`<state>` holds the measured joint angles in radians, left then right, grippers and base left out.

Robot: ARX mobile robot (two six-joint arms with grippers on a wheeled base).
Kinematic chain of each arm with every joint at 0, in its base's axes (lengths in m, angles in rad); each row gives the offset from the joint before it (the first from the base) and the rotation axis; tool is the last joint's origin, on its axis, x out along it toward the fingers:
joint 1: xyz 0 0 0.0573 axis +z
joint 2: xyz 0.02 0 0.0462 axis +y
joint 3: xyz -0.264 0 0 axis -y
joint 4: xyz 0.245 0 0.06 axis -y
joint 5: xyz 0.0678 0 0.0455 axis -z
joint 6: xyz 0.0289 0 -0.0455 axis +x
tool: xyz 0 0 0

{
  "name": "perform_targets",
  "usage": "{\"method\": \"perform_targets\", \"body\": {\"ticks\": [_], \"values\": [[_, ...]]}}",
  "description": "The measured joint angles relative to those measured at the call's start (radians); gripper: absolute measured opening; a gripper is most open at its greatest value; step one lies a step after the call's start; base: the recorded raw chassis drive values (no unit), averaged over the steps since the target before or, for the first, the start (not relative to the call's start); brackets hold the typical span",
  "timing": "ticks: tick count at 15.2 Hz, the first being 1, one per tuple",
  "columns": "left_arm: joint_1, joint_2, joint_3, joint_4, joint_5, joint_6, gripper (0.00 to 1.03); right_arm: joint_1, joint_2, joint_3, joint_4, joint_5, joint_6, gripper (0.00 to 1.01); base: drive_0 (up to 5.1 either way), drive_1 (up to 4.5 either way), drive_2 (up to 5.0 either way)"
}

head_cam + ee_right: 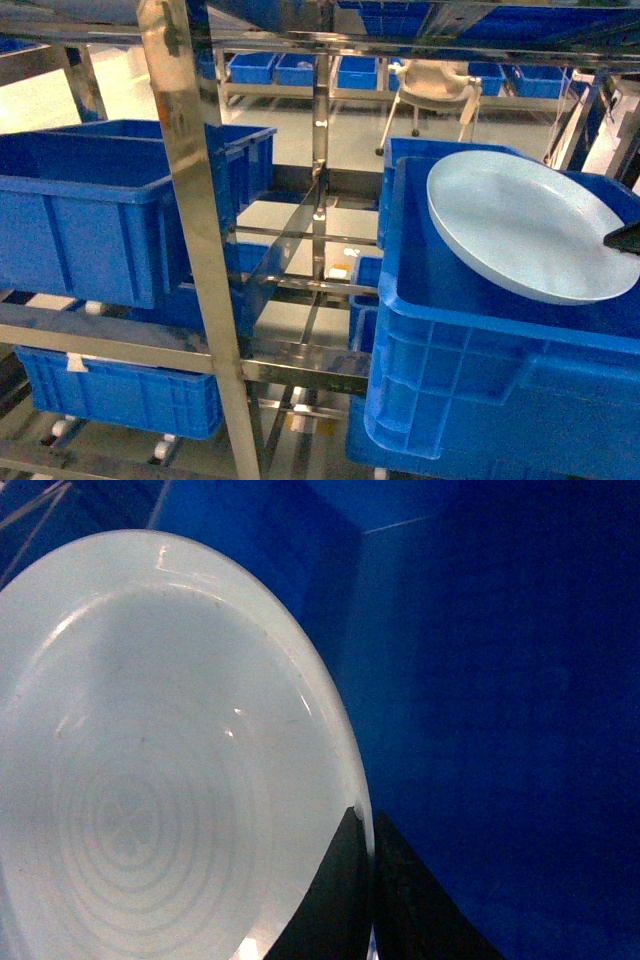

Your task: Place blue tray on left shelf second layer neatly

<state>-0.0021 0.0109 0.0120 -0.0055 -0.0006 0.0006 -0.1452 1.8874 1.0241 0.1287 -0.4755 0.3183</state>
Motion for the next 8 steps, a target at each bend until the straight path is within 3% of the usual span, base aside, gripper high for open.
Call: {"method": "perform_targets", "body": {"ticks": [1, 4, 5, 8], "values": [[0.0, 0.0, 0.0, 0.0, 0.0, 0.0, 0.98, -0.003, 0.029, 0.001, 0.025, 0.027, 0.008, 0.02, 0.0, 0.0, 0.0], [0.0, 0.0, 0.0, 0.0, 0.0, 0.0, 0.98, -0.006, 0.057, -0.011, 0.103, 0.035, 0.034, 0.02, 0.0, 0.0, 0.0], [0.0, 0.0, 0.0, 0.0, 0.0, 0.0, 0.98, -0.005, 0.057, -0.026, 0.149, 0.025, 0.053, 0.1, 0.0, 0.0, 0.0], [0.0, 0.0, 0.0, 0.0, 0.0, 0.0, 0.98, 0.017, -0.034, -0.134, 0.191, -0.011, 0.124, 0.48, 0.0, 0.0, 0.0]]}}
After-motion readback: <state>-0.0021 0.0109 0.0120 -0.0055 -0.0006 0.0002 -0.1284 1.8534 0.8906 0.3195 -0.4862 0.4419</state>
